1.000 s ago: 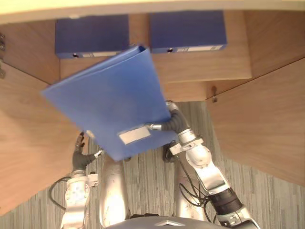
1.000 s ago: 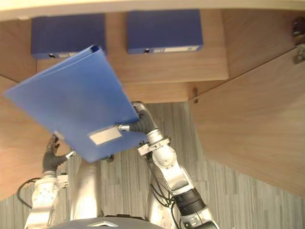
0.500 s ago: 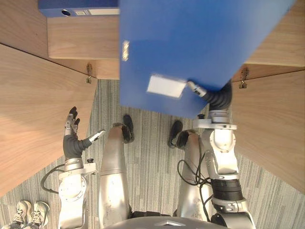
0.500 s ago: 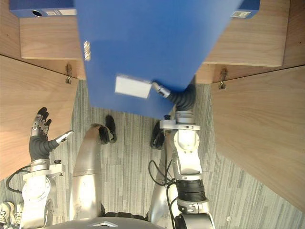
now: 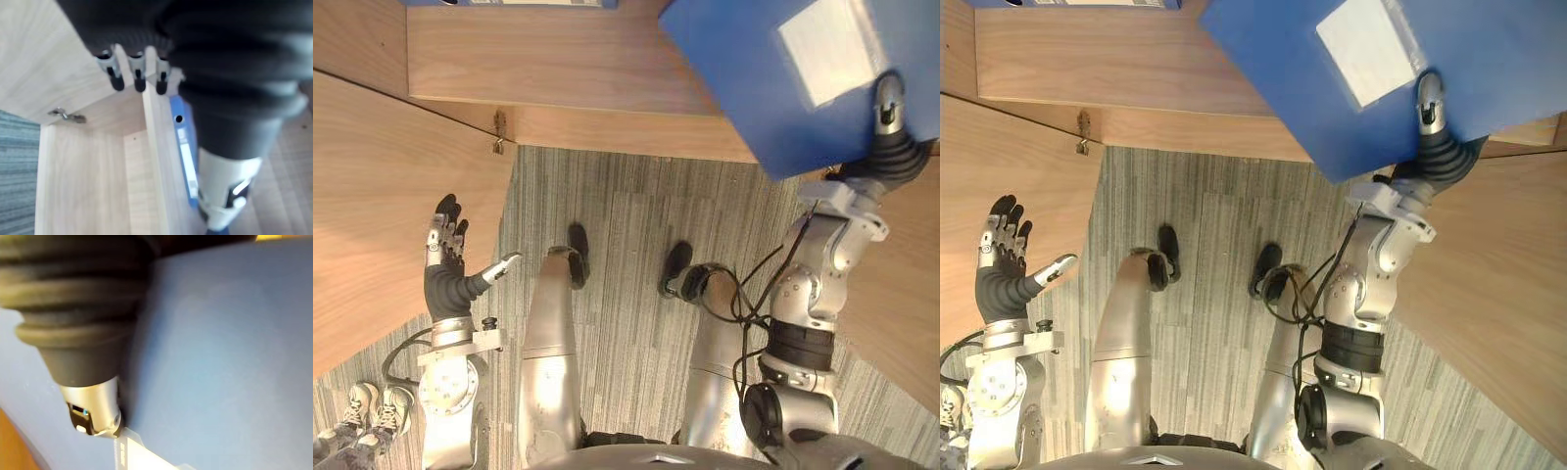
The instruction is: Walk over to the cabinet, pick up the folder, carry it to the office cabinet, place the folder inside the office cabinet, then close the office cabinet door
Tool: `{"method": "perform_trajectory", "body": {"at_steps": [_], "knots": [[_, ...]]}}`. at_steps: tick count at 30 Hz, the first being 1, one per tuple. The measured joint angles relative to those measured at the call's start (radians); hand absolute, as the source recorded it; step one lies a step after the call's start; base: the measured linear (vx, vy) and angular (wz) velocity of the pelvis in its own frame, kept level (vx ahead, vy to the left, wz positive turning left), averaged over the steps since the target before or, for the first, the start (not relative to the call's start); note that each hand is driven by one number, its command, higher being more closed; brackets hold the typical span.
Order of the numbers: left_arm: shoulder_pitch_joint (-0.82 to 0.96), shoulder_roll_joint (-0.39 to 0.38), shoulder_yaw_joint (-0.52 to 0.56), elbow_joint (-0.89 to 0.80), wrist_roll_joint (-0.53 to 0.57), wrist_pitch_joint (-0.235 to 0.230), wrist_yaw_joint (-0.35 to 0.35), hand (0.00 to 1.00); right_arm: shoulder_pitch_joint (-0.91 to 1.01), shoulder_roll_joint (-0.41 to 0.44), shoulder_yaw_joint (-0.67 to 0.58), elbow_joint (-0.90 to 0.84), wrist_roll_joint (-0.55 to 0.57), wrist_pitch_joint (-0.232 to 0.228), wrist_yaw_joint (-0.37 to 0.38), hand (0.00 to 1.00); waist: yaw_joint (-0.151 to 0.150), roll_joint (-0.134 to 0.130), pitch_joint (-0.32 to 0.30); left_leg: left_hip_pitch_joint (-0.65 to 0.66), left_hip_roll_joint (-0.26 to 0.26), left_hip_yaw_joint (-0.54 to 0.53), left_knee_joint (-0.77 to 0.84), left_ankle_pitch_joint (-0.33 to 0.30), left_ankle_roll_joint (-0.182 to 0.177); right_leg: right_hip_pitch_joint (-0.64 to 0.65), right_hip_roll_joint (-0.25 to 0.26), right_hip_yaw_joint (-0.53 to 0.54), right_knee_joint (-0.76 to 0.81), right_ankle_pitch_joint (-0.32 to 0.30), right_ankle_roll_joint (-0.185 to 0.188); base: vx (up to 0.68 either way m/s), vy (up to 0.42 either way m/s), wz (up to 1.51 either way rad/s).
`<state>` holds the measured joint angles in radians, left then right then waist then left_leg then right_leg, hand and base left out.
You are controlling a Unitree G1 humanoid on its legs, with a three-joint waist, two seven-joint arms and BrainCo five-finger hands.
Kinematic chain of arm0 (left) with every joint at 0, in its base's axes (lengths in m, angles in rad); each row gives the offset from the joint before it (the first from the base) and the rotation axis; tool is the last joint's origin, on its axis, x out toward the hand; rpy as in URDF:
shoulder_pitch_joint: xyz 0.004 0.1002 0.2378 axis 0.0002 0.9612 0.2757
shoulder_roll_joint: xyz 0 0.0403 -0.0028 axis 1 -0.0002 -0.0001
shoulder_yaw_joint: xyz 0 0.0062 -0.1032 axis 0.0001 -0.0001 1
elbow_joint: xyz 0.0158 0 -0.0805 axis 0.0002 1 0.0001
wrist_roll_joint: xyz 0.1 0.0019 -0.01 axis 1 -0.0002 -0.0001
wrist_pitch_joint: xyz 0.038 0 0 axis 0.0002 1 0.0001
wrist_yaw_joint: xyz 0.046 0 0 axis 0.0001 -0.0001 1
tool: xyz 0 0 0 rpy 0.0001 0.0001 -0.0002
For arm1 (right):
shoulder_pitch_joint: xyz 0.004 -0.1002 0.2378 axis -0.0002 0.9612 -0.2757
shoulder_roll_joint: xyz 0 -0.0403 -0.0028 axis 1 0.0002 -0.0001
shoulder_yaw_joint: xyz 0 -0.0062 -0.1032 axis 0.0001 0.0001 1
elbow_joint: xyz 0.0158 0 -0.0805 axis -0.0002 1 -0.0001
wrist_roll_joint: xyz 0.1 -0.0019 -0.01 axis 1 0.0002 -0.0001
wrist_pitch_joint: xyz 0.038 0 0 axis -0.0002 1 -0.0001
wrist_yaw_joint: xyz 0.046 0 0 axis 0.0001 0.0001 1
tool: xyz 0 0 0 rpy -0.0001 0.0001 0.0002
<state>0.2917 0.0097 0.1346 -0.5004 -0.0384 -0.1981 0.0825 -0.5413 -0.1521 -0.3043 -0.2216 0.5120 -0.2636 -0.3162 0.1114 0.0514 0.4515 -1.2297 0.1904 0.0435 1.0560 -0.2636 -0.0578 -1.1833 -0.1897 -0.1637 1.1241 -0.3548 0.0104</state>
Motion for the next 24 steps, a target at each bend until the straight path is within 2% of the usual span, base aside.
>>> {"method": "perform_trajectory", "body": {"at_steps": [8, 10, 12, 15, 19, 24], "knots": [[0.004, 0.014, -0.033, 0.001, -0.034, 0.000, -0.003, 0.00, -0.205, -0.078, 0.022, 0.170, 0.174, -0.003, -0.009, 1.00, 0.014, 0.000, 0.000, -0.010, -0.002, -0.015, -0.037, 0.029, -0.013, -0.006, 0.001, -0.024, -0.017, 0.007, -0.013, -0.03, -0.052, 0.05], [-0.034, 0.021, -0.062, 0.050, -0.041, -0.004, 0.002, 0.00, -0.268, -0.076, 0.057, 0.223, 0.229, -0.009, -0.016, 1.00, 0.013, 0.000, 0.000, -0.011, 0.001, -0.015, -0.043, 0.031, -0.014, -0.006, 0.002, -0.029, -0.023, 0.009, -0.017, -0.02, -0.034, -0.02], [-0.131, 0.042, -0.093, 0.134, -0.034, 0.025, 0.020, 0.00, -0.367, -0.067, 0.094, 0.313, 0.299, -0.011, -0.017, 1.00, 0.008, 0.000, 0.000, -0.012, 0.000, -0.016, -0.053, 0.045, -0.015, -0.008, 0.001, -0.034, -0.025, 0.012, -0.021, -0.02, -0.035, 0.05], [-0.153, 0.042, -0.086, 0.136, -0.037, 0.032, 0.040, 0.00, -0.451, -0.054, 0.085, 0.366, 0.366, -0.017, -0.023, 1.00, 0.019, 0.001, 0.000, -0.013, -0.001, -0.020, -0.069, 0.057, -0.022, -0.008, 0.001, -0.043, -0.031, 0.012, -0.022, -0.02, -0.038, 0.07], [-0.153, 0.045, -0.056, 0.136, -0.050, 0.032, 0.052, 0.00, -0.496, -0.055, 0.052, 0.394, 0.416, -0.021, -0.023, 1.00, 0.026, 0.001, 0.000, -0.014, -0.009, -0.034, -0.097, 0.077, -0.027, -0.008, -0.003, -0.055, -0.043, 0.014, -0.026, -0.02, -0.033, 0.11], [-0.153, 0.050, -0.072, 0.137, -0.076, 0.032, 0.057, 0.00, -0.531, -0.066, 0.046, 0.468, 0.447, -0.021, -0.027, 1.00, 0.024, 0.001, -0.001, -0.018, -0.018, -0.048, -0.141, 0.110, -0.039, -0.007, -0.006, -0.082, -0.060, 0.020, -0.040, -0.01, -0.024, 0.13]]}}
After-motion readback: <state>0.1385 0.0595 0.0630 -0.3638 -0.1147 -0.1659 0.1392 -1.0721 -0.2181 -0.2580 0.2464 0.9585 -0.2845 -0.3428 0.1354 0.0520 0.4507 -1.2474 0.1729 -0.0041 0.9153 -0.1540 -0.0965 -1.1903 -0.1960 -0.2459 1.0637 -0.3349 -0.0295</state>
